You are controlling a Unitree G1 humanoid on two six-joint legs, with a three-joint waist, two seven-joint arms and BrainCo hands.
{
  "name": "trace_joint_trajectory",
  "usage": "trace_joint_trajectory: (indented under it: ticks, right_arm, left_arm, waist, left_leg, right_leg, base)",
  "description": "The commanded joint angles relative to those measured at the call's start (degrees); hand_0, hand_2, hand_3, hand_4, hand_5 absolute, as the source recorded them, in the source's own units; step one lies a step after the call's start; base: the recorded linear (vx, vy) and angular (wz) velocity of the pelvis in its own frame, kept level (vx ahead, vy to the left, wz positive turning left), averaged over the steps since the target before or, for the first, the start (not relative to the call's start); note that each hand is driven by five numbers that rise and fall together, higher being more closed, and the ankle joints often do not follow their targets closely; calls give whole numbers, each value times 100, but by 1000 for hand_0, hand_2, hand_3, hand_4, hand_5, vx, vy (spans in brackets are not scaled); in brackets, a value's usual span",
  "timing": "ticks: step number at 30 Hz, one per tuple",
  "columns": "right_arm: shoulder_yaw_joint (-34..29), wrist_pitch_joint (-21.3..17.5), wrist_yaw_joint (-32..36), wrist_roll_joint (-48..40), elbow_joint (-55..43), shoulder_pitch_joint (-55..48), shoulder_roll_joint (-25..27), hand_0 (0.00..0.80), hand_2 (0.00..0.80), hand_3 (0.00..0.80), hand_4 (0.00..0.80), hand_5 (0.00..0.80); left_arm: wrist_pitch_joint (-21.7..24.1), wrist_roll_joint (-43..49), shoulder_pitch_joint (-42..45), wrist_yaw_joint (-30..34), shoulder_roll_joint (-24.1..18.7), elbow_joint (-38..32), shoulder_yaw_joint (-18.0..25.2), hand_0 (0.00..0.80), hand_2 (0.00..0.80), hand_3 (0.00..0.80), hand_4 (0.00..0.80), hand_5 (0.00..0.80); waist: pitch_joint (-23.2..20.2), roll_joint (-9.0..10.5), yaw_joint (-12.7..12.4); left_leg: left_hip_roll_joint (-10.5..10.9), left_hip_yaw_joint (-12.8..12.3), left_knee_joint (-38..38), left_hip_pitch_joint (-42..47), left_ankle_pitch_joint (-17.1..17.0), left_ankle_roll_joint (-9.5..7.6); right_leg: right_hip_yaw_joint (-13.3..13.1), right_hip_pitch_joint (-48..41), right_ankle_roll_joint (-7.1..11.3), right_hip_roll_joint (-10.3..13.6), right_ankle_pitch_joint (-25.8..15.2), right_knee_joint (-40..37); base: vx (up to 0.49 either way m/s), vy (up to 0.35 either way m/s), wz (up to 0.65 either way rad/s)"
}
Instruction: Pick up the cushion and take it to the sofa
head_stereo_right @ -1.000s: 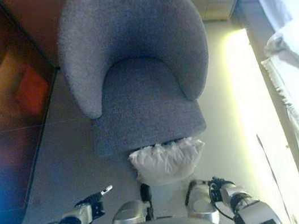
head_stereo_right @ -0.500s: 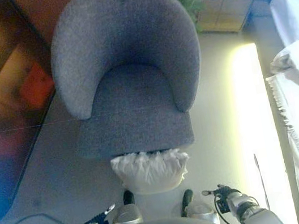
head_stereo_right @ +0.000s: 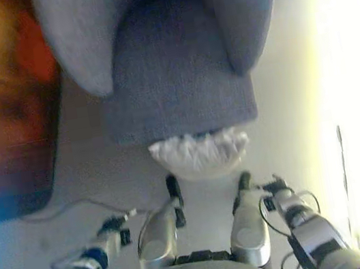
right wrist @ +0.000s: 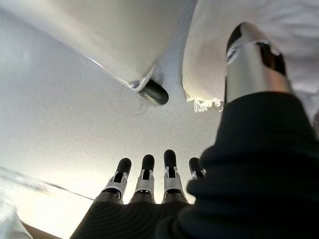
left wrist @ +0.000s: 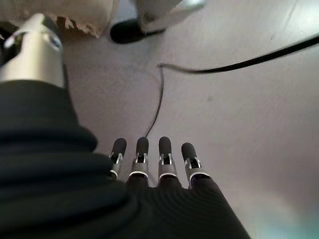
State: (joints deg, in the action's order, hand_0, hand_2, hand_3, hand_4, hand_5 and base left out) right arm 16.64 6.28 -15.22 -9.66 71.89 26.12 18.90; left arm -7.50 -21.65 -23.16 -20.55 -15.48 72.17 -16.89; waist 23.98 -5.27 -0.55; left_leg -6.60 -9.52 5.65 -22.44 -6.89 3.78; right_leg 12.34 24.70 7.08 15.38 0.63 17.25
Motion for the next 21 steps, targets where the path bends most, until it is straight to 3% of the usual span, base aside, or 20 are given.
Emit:
trace_joint_trajectory:
  ticks: [1,4,8,13,21]
  right_arm:
    - [186,-253,-611,63,-236,326,94,0,0,0,0,0]
    - [184,-416,-1003,21,-297,672,142,0,0,0,0,0]
    - [226,-464,-1299,187,-447,992,246,0,0,0,0,0]
    - [339,-424,-1503,271,-586,1521,487,0,0,0,0,0]
    - [547,-550,-1865,544,-682,2116,816,0,0,0,0,0]
  left_arm:
    - [178,-370,-278,-381,-151,72,-134,0,0,0,0,0]
    - [478,-358,-609,-531,-160,55,-227,0,0,0,0,0]
    - [754,-213,-834,-830,-127,-84,-368,0,0,0,0,0]
    - [700,-52,-1259,-1084,-238,-236,-563,0,0,0,0,0]
    - [781,188,-1824,-1414,-372,-411,-817,0,0,0,0,0]
  waist:
    - [273,50,134]
    - [567,53,130]
    - [581,91,93]
    - [581,130,98]
    - [581,59,210]
  left_leg:
    - [-534,161,513,-425,605,360]
    - [-459,243,700,-977,584,325]
    - [-500,458,1086,-1768,576,373]
    - [-502,570,1331,-2485,576,364]
    - [-462,546,1639,-3402,608,289]
  right_leg:
    - [-261,207,259,507,176,-241]
    - [-303,674,286,493,86,-113]
    - [-397,1379,256,425,113,167]
    - [-502,2105,274,386,-4,270]
    - [-778,3200,235,291,-105,624]
  base:
    - [-34,37,6]
    - [-79,-7,16]
    - [-28,-50,15]
    - [-35,-45,7]
    - [-10,32,0]
